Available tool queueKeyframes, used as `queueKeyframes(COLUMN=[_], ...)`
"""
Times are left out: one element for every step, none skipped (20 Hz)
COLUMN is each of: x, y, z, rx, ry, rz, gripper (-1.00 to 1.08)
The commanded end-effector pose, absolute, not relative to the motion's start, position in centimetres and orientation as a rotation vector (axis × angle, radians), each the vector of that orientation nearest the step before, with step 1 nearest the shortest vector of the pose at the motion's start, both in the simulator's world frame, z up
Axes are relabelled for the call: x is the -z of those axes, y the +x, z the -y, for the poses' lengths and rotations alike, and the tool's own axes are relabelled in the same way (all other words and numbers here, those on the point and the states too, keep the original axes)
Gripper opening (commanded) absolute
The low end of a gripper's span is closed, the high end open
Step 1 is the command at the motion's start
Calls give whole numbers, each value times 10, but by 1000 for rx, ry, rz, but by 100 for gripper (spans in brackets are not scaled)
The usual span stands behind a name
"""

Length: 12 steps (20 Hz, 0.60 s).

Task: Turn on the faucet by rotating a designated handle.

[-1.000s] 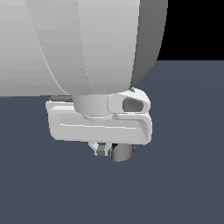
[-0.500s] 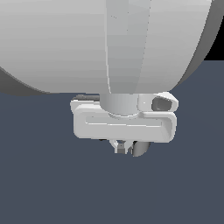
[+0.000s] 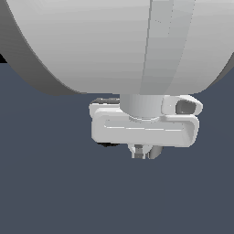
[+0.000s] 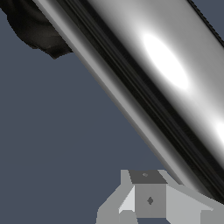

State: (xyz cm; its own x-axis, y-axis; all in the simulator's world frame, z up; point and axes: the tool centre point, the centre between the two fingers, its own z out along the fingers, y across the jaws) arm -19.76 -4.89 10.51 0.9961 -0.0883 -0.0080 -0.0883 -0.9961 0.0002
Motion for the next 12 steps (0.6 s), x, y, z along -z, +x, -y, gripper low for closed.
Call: queueKeyframes(x=[-106, -106, -106, -106, -106, -106, -106, -106, -106, -106, -105, -105], y=[-185, -183, -180, -177, -174, -172, -169, -166, -163, -161, -158, -155], z=[57, 60, 63, 67, 70, 73, 76, 79, 82, 85, 89, 91], rx=[0, 0, 0, 0, 0, 0, 0, 0, 0, 0, 0, 0], ry=[-3139, -3139, -3139, -3139, -3139, -3139, -3139, -3139, -3139, -3139, -3139, -3139], rz=[-137, -138, -138, -139, -140, -140, -141, -141, -143, -143, -144, -144], gripper=[-100, -100, -100, -100, -100, -100, -100, -100, -100, -100, -100, -100])
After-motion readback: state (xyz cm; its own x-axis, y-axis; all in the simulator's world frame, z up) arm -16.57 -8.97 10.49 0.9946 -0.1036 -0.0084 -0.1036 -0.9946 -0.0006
